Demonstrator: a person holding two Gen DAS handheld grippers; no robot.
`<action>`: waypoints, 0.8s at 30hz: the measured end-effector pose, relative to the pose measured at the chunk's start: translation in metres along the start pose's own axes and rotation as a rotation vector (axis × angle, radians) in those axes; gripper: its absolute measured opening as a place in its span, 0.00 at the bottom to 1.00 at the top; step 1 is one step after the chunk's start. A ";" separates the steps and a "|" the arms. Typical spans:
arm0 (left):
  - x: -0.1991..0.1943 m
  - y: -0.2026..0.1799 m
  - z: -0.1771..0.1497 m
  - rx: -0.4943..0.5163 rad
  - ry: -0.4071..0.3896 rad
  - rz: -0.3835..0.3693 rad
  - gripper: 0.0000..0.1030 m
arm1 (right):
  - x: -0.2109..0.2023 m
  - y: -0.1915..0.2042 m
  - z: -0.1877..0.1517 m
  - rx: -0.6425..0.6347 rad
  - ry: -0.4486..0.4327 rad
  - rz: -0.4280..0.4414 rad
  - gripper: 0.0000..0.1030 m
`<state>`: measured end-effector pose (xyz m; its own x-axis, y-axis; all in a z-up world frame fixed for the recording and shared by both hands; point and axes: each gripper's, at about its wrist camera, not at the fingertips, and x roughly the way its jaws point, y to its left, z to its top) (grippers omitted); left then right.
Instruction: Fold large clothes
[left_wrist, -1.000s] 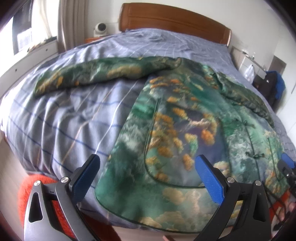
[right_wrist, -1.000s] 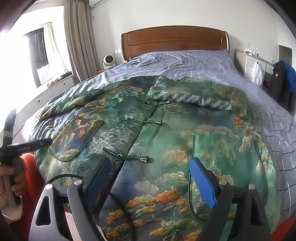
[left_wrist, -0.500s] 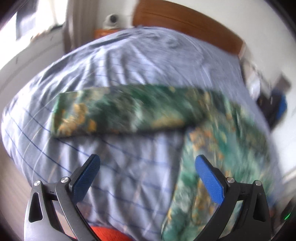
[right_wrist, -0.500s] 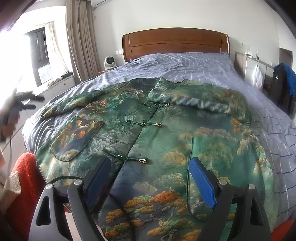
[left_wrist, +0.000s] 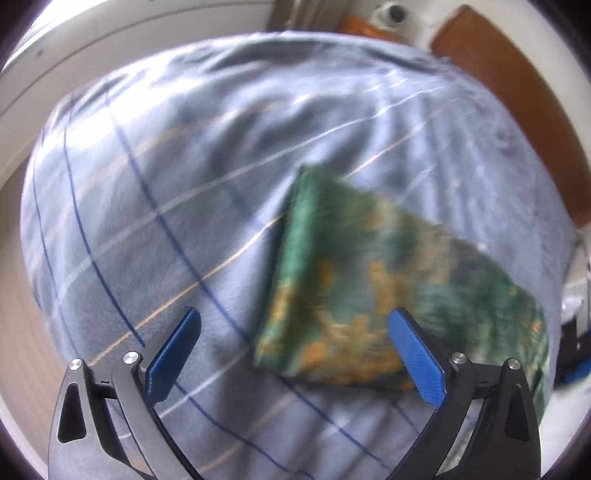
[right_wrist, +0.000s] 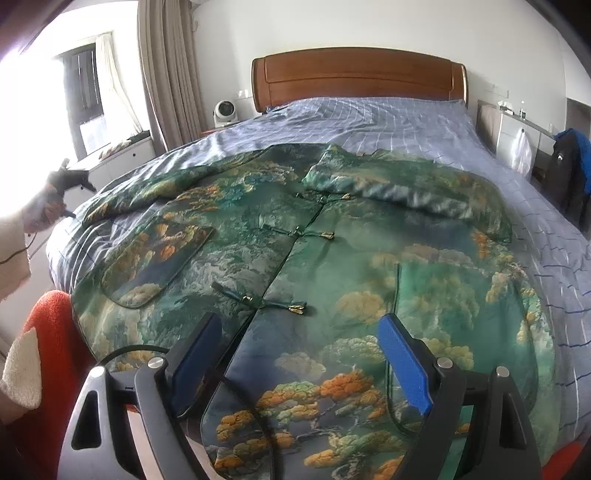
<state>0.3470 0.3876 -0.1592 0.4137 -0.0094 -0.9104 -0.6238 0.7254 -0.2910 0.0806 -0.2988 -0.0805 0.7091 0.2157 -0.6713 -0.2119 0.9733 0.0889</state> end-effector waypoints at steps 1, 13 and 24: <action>0.006 0.004 -0.003 -0.025 0.006 -0.012 0.86 | 0.001 0.001 0.000 -0.005 0.004 0.001 0.84; -0.123 -0.112 -0.007 0.223 -0.237 -0.162 0.05 | 0.000 0.002 -0.001 -0.003 -0.020 0.028 0.84; -0.217 -0.426 -0.196 0.913 -0.258 -0.484 0.04 | -0.015 -0.027 -0.001 0.088 -0.084 0.031 0.84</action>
<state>0.3932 -0.0538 0.1044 0.6793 -0.3668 -0.6356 0.3340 0.9257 -0.1773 0.0748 -0.3285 -0.0735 0.7575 0.2480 -0.6039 -0.1771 0.9684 0.1755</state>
